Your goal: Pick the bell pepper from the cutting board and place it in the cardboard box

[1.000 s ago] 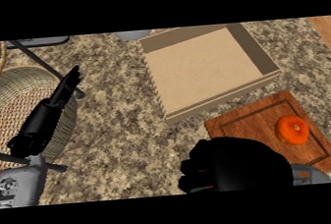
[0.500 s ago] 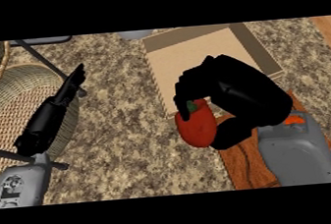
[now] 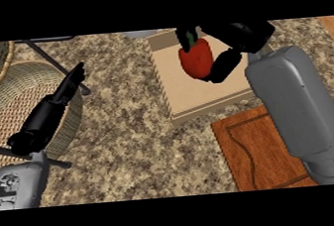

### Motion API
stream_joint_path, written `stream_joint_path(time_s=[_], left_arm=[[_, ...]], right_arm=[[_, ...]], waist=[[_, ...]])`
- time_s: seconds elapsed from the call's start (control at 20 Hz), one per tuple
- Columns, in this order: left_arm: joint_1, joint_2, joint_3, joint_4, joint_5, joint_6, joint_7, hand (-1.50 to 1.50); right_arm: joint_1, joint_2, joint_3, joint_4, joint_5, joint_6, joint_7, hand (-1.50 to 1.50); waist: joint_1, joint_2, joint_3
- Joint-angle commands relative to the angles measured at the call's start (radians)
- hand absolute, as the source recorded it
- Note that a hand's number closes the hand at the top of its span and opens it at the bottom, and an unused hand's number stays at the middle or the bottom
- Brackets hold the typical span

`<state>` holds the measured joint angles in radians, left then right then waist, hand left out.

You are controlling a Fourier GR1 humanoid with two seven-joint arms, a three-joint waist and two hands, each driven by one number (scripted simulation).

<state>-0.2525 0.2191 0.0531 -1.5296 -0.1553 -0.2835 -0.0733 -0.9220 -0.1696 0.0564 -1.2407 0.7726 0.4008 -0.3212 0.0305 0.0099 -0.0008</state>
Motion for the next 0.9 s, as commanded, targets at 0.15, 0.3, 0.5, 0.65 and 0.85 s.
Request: stream_joint_path(time_s=[0.15, 0.3, 0.5, 0.65, 0.85], left_arm=[[0.000, -0.015, -0.024, -0.009, -0.004, -0.008, -0.001, 0.00], [-0.017, -0.027, -0.029, -0.031, -0.024, 0.020, 0.013, 0.00], [-0.007, -0.032, -0.029, 0.011, -0.038, 0.029, -0.020, 0.00], [-0.032, -0.002, -0.002, 0.028, -0.009, -0.007, -0.027, 0.00], [-0.021, -0.038, -0.039, -0.004, -0.033, 0.019, 0.007, 0.00]], right_arm=[[-0.181, -0.112, 0.042, 0.382, 0.098, 0.086, -0.095, 1.50], [-0.208, -0.131, 0.070, 0.530, 0.145, 0.036, -0.209, 1.50], [-0.246, -0.137, 0.139, 0.655, 0.237, 0.023, -0.238, 1.50], [-0.306, -0.175, 0.148, 0.765, 0.236, 0.088, -0.376, -1.50], [-0.338, -0.179, 0.143, 0.813, 0.208, 0.111, -0.549, -1.50]], waist=[[0.028, 0.009, 0.000], [0.026, 0.008, 0.001], [0.018, 0.008, 0.000], [0.034, 0.017, 0.000], [0.025, 0.010, 0.001]])
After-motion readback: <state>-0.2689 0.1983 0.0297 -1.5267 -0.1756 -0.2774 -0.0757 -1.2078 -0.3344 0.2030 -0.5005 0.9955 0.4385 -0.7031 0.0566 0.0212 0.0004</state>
